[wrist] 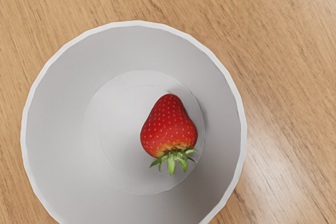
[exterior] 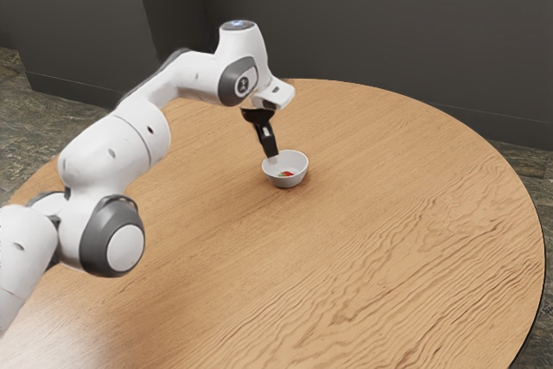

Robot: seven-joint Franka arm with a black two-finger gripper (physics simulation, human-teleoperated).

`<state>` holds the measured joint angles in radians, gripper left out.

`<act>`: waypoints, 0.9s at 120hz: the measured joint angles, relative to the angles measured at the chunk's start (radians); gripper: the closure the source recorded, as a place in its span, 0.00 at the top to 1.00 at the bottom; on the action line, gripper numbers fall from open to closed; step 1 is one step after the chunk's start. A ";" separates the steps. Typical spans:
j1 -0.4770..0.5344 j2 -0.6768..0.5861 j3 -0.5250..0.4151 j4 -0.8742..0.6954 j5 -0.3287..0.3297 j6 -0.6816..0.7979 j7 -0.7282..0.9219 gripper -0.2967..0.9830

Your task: Take strawberry from the bowl

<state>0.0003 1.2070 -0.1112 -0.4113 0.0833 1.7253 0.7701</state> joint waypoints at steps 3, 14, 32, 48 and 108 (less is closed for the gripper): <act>-0.001 0.005 0.000 0.001 0.000 0.005 0.011 0.71; -0.001 0.025 -0.005 0.002 -0.001 0.036 0.047 0.70; 0.009 0.035 -0.015 0.009 -0.002 0.079 0.097 0.70; 0.008 0.057 -0.024 0.019 -0.002 0.117 0.135 0.65; 0.012 0.078 -0.027 0.015 -0.002 0.180 0.225 0.51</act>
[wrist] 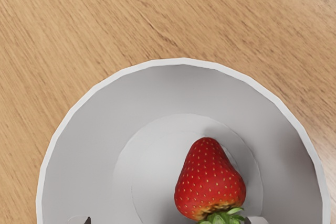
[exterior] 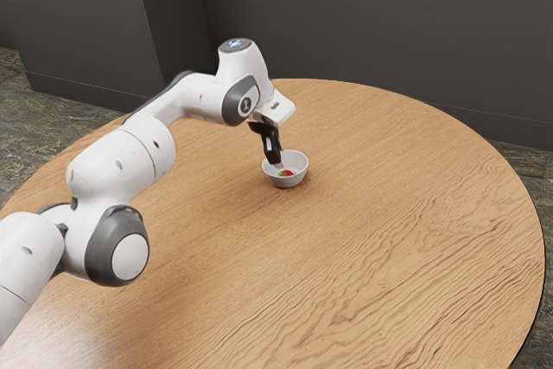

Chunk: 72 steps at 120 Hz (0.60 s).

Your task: Take strawberry from the bowl

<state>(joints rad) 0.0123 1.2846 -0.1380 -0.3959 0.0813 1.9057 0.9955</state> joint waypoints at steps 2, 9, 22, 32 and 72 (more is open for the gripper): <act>0.000 0.001 0.000 0.000 0.000 0.001 0.002 0.50; 0.000 0.005 0.000 -0.001 0.000 0.002 0.008 0.49; 0.000 0.009 0.000 -0.002 0.000 0.004 0.018 0.47; -0.001 0.012 -0.001 -0.002 0.000 0.008 0.024 0.47; 0.002 0.022 -0.012 -0.003 -0.001 0.033 0.040 0.46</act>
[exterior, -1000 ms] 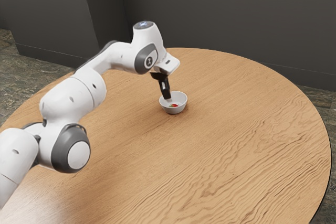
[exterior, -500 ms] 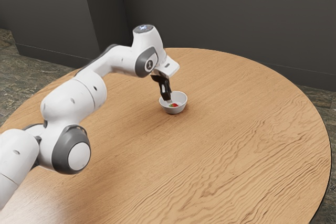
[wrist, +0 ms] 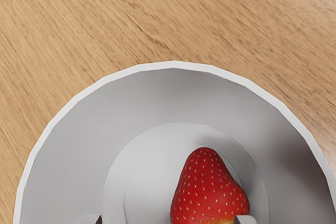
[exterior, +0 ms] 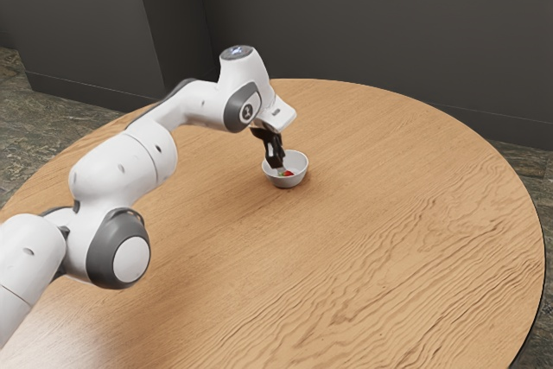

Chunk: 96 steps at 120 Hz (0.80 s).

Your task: Take strawberry from the bowl

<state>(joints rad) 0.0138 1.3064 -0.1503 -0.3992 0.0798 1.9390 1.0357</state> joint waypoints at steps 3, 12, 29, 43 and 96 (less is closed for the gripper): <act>0.000 0.001 0.000 0.000 0.000 0.001 0.001 0.45; 0.000 0.003 0.000 -0.001 0.000 0.004 0.003 0.45; -0.001 0.009 -0.001 -0.001 0.000 0.011 0.007 0.45; -0.001 0.012 -0.002 -0.002 -0.001 0.022 0.009 0.45; 0.000 0.020 -0.008 -0.015 -0.003 0.057 0.012 0.45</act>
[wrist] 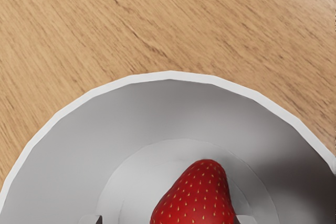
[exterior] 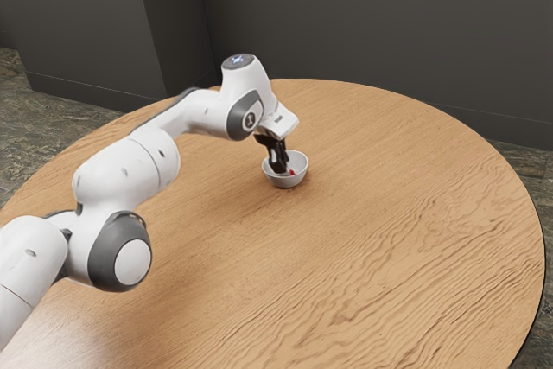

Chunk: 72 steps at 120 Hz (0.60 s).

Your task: Take strawberry from the bowl

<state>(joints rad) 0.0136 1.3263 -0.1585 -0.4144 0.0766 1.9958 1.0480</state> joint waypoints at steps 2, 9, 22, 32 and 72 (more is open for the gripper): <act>0.000 0.001 -0.002 0.000 0.000 0.001 0.000 0.45; 0.000 0.002 -0.007 0.000 0.000 0.004 0.001 0.45; 0.000 0.004 -0.010 -0.003 0.000 0.009 0.001 0.45; 0.000 0.005 -0.010 -0.008 -0.001 0.012 0.002 0.45; 0.000 0.010 -0.012 -0.010 -0.001 0.018 0.003 0.44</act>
<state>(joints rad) 0.0138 1.3362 -0.1703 -0.4242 0.0754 2.0139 1.0512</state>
